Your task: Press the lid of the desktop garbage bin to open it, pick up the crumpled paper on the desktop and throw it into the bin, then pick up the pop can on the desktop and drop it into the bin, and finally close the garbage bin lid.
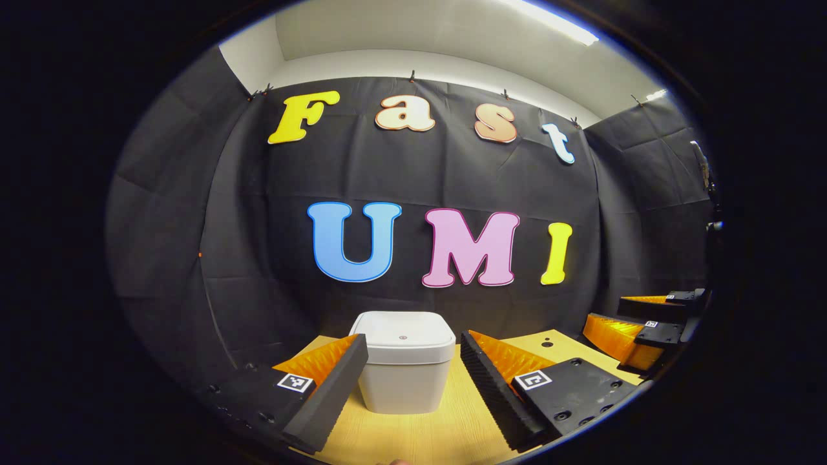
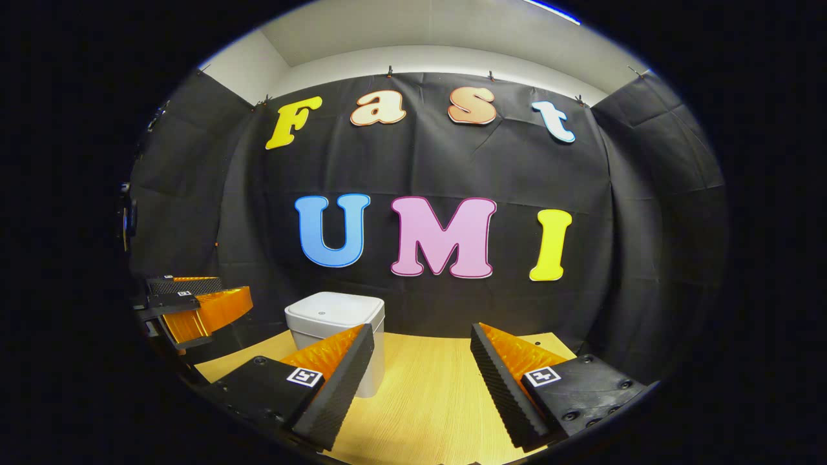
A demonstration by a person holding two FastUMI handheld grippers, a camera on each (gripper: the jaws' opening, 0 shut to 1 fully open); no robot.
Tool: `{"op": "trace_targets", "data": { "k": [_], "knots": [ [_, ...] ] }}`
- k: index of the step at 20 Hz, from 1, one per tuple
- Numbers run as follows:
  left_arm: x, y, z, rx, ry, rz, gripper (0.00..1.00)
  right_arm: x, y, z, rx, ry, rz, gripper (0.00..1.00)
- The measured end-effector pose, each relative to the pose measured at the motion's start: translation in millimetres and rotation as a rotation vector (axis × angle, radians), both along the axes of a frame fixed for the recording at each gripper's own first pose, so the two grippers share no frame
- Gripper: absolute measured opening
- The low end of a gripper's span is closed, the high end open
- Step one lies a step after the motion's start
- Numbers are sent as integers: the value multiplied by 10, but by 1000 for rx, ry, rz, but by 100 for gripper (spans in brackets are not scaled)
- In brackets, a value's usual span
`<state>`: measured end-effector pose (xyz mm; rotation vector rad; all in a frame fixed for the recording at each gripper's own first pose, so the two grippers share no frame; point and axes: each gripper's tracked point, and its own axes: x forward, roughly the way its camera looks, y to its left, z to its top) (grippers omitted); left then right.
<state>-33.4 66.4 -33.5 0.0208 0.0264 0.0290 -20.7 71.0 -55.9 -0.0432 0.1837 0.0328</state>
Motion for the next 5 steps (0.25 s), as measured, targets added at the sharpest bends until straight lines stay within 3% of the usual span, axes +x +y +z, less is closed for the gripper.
{"op": "trace_targets", "data": {
  "k": [5],
  "knots": [
    [-15, 1, -61, -9, 23, 4, 98, -46, -22, 7, 3, 0, 3, 97]
  ]
}}
